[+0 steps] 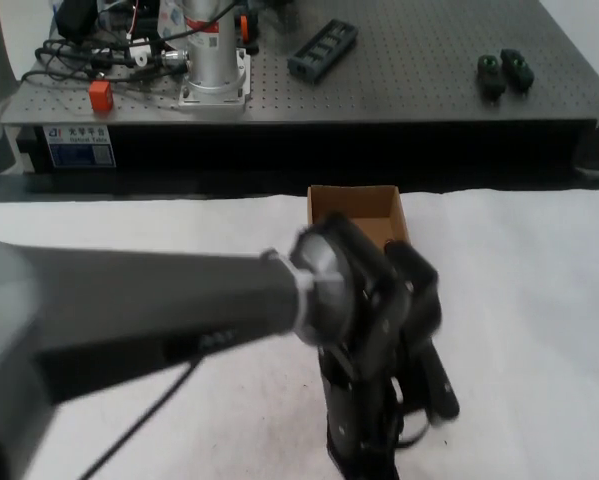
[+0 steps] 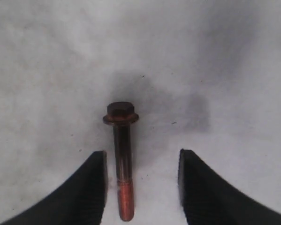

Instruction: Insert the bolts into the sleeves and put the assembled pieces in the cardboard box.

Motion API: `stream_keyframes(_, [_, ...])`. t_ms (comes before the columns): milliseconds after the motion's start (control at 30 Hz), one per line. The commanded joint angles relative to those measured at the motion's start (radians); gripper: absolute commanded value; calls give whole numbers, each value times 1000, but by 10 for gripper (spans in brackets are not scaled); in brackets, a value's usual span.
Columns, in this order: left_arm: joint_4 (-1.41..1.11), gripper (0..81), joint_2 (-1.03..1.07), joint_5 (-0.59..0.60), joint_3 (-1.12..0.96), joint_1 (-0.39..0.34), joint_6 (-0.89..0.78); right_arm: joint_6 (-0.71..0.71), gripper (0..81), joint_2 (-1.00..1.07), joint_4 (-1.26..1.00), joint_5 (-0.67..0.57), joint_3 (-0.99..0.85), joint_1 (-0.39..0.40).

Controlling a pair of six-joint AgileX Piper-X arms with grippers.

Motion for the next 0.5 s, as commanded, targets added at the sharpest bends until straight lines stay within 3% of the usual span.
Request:
stream_keyframes(0, [-10,345,4,-30,-14,-3,6,-7,409,-6,12,-8,1,-6])
stream_keyframes(333, [-46,332,37,-41,-14,-2,4,-18,409,-85,-17,2,59,2])
stream_keyframes(467, [-69,202,37,-39,-14,-2,4,-18,409,-90,-16,2,70,2])
